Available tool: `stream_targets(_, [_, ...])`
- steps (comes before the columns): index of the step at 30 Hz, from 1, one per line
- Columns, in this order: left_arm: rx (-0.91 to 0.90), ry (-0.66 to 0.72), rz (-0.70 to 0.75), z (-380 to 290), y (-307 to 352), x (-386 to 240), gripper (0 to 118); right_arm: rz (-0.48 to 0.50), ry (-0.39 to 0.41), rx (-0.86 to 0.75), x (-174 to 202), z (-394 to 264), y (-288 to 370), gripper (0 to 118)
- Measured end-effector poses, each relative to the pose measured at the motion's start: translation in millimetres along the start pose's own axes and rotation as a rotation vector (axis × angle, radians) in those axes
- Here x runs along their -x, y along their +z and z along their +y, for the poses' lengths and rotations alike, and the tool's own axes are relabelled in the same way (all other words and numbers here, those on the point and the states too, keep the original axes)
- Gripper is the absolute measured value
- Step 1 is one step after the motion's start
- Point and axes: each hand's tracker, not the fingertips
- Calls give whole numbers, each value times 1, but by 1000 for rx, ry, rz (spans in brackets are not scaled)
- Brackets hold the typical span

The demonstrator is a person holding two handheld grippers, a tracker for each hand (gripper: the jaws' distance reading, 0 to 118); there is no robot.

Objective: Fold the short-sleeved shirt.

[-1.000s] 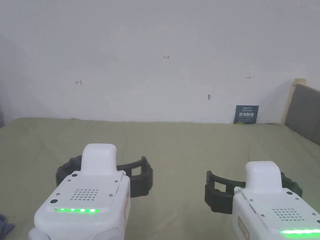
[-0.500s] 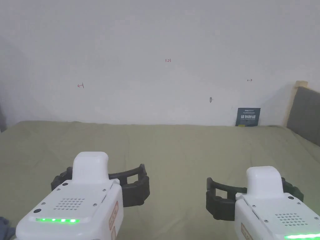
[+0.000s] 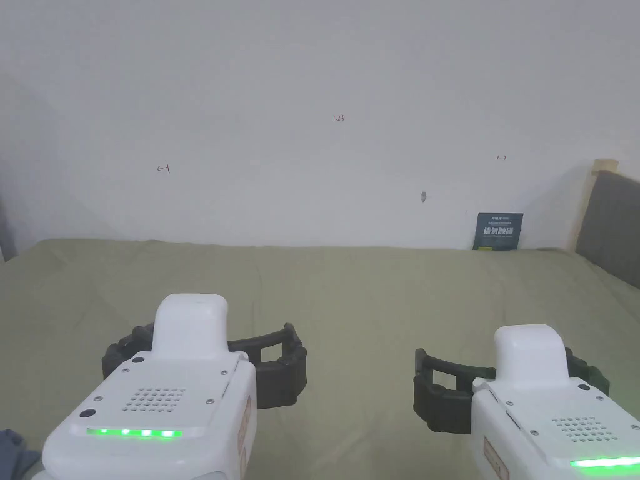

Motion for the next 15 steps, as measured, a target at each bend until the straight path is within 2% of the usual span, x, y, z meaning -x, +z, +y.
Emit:
stream_targets(6, [8,-81,127,-5,1,-2,118,1,-24,-6,-2,2,0,118])
stream_targets(9, [41,-72,152,-6,-1,-2,118,16,-40,-7,-1,4,0,118])
stream_targets(11, [15,-90,127,-9,-3,-1,118,21,-39,-7,0,4,1,118])
stream_targets(13, [-23,-116,190,-10,-2,-4,118,21,-25,-3,3,4,-1,118])
stream_targets(15, [-30,-99,181,-10,1,0,118,17,-12,-5,4,4,0,118])
